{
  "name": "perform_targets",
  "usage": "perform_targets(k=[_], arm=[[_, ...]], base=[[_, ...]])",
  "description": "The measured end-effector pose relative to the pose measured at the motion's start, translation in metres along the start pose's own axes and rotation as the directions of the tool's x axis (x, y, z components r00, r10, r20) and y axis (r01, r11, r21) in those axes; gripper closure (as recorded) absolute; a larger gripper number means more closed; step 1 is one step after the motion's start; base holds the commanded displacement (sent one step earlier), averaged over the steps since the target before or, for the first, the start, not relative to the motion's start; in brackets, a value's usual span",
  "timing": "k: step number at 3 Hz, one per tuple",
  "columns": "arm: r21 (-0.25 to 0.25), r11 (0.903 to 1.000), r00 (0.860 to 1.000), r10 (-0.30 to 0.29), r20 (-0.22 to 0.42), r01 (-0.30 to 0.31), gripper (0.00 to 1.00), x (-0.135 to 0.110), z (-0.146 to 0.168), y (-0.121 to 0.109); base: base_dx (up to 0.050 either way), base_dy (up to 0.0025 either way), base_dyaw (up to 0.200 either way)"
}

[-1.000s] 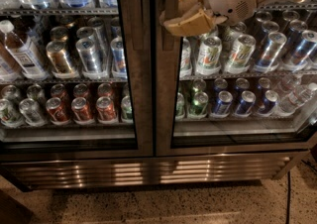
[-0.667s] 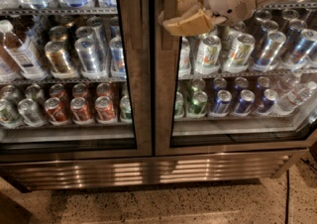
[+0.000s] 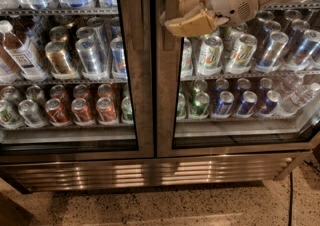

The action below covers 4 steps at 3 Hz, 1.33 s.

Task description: Open right fridge door

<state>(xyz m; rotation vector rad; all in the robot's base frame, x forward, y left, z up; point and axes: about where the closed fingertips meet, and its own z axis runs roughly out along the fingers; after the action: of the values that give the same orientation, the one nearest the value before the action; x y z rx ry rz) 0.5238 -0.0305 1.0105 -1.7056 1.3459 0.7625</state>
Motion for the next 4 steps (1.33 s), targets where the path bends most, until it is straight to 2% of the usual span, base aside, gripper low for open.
perform_targets(k=[2,4], arm=[[0.004,0.9996,0.999,0.028,0.025,-0.028,1.00,-0.003,0.000,0.000],[0.038,0.9991,0.997,-0.020,0.069,0.017,1.00,-0.025,-0.004,-0.004]], base=[[0.000,0.00000,0.000],[0.000,0.00000,0.000]])
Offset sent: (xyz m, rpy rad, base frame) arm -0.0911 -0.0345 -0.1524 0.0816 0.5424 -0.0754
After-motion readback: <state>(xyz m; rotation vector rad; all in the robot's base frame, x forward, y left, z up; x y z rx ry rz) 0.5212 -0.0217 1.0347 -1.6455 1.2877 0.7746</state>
